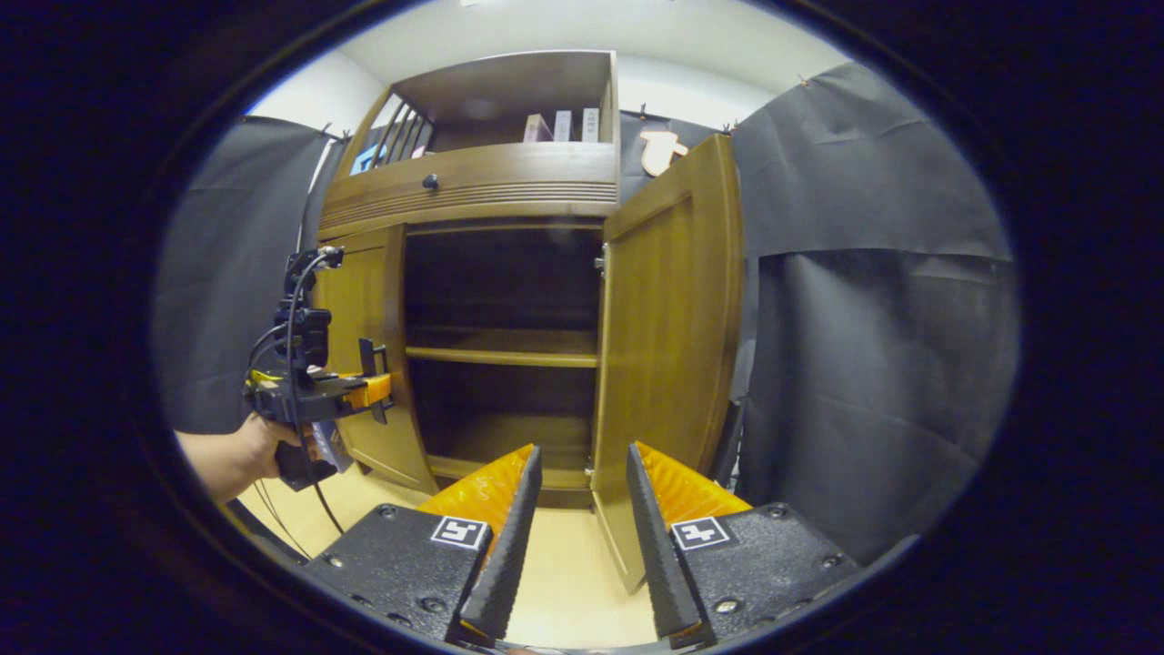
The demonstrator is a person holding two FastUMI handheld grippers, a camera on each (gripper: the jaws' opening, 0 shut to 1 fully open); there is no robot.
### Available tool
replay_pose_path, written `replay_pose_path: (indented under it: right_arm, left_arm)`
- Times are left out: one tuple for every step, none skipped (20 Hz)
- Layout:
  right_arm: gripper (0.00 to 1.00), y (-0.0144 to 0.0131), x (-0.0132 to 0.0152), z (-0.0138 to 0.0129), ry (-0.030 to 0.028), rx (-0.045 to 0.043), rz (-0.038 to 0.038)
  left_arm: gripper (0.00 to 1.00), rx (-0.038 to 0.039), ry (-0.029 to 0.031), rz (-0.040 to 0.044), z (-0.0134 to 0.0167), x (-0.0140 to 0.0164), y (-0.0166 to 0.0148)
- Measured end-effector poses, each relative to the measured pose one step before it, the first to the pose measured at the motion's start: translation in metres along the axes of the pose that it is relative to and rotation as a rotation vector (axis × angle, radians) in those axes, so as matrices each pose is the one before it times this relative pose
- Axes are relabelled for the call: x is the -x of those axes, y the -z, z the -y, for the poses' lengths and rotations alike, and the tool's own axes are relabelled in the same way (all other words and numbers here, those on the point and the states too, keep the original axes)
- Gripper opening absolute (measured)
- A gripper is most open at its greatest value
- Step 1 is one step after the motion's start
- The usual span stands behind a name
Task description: Open the right door of the double-door shoe cabinet with the right hand, and open the left door with the left hand.
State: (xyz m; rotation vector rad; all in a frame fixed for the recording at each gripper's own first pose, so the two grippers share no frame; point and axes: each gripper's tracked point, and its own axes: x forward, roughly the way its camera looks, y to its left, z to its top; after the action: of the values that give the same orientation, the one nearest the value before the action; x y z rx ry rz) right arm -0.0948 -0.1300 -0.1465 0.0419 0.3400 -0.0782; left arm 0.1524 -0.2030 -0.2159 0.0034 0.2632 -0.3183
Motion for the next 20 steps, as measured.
replay_pose_path:
  right_arm:
    - [0.63, -0.00221, -0.00404, -0.00384, -0.01003, 0.00615, -0.00155]
    - [0.60, 0.00088, -0.00201, -0.00393, -0.01200, 0.00524, -0.00238]
    - [0.60, 0.00135, -0.00210, -0.00400, -0.01235, 0.00364, -0.00394]
    - [0.60, 0.00219, 0.00088, -0.00340, -0.01078, 0.00263, -0.00199]
    - [0.60, -0.00016, -0.00128, -0.00319, -0.00926, 0.00153, 0.00093]
    - [0.60, -0.00123, -0.00243, -0.00189, -0.00692, -0.00001, 0.00315]
    - [0.60, -0.00156, -0.00165, -0.00181, -0.00328, -0.00092, 0.00393]
    - [0.60, -0.00084, -0.00195, -0.00182, -0.00152, -0.00074, 0.00333]
    - [0.63, -0.00088, -0.00236, -0.00218, -0.00379, -0.00129, 0.00217]
    - [0.64, -0.00110, -0.00185, -0.00132, -0.00230, -0.00126, 0.00101]
    - [0.65, 0.00012, -0.00220, -0.00176, -0.00386, -0.00099, 0.00008]
    - [0.67, -0.00035, -0.00277, -0.00184, -0.00432, 0.00007, -0.00093]
    - [0.67, 0.00025, -0.00218, -0.00242, -0.00582, 0.00061, -0.00089]
    - [0.70, -0.00024, -0.00172, -0.00338, -0.00854, 0.00209, -0.00201]
    - [0.70, 0.00020, -0.00094, -0.00292, -0.00638, 0.00295, 0.00030]
    - [0.72, -0.00018, -0.00069, -0.00168, -0.00477, 0.00202, 0.00096]
    - [0.73, -0.00021, -0.00121, -0.00185, -0.00417, 0.00133, 0.00034]
    - [0.78, 0.00133, -0.00146, -0.00214, -0.00605, 0.00022, -0.00022]
    - [0.77, -0.00008, -0.00143, -0.00324, -0.00855, 0.00141, -0.00164]
    - [0.80, -0.00004, -0.00230, -0.00271, -0.00791, 0.00266, -0.00032]
  left_arm:
    - [0.22, -0.00227, -0.00379, 0.00032, -0.00138, 0.00600, 0.00063]
    - [0.22, 0.00123, -0.00445, -0.00066, -0.00158, 0.00628, 0.00114]
    - [0.22, 0.00067, -0.00456, 0.00022, -0.00251, 0.00750, 0.00004]
    - [0.22, 0.00434, -0.00626, -0.00237, -0.00207, 0.00617, 0.00144]
    - [0.22, 0.00180, -0.00566, -0.00082, -0.00315, 0.00669, 0.00144]
    - [0.22, 0.00338, -0.00633, -0.00106, -0.00284, 0.00608, 0.00002]
    - [0.22, 0.00118, -0.00548, -0.00095, -0.00222, 0.00586, 0.00119]
    - [0.22, 0.00180, -0.00588, -0.00081, -0.00309, 0.00622, 0.00045]
    - [0.21, 0.00161, -0.00631, -0.00151, -0.00409, 0.00631, 0.00120]
    - [0.21, -0.00338, -0.00766, 0.00146, -0.00325, 0.00604, 0.00115]
    - [0.21, -0.00656, -0.01037, 0.00491, -0.00323, 0.00558, -0.00057]
    - [0.22, -0.00894, -0.01028, -0.00049, -0.00458, 0.00660, 0.00118]
    - [0.21, -0.00398, -0.00917, -0.00168, -0.00360, 0.00483, 0.00050]
    - [0.21, 0.00316, -0.00778, -0.00469, -0.00353, 0.00463, 0.00117]
    - [0.21, 0.00536, -0.00803, -0.00317, -0.00407, 0.00516, 0.00033]
    - [0.21, 0.00494, -0.00971, -0.00247, -0.00488, 0.00510, 0.00073]
    - [0.21, 0.00298, -0.01144, -0.00072, -0.00565, 0.00549, 0.00107]
    - [0.21, -0.00372, -0.01290, -0.00263, -0.00653, 0.00495, 0.00175]
    - [0.21, -0.00342, -0.01318, -0.00770, -0.00704, 0.00538, 0.00413]
    - [0.21, 0.00540, -0.01498, -0.01456, -0.00767, 0.00553, 0.00548]
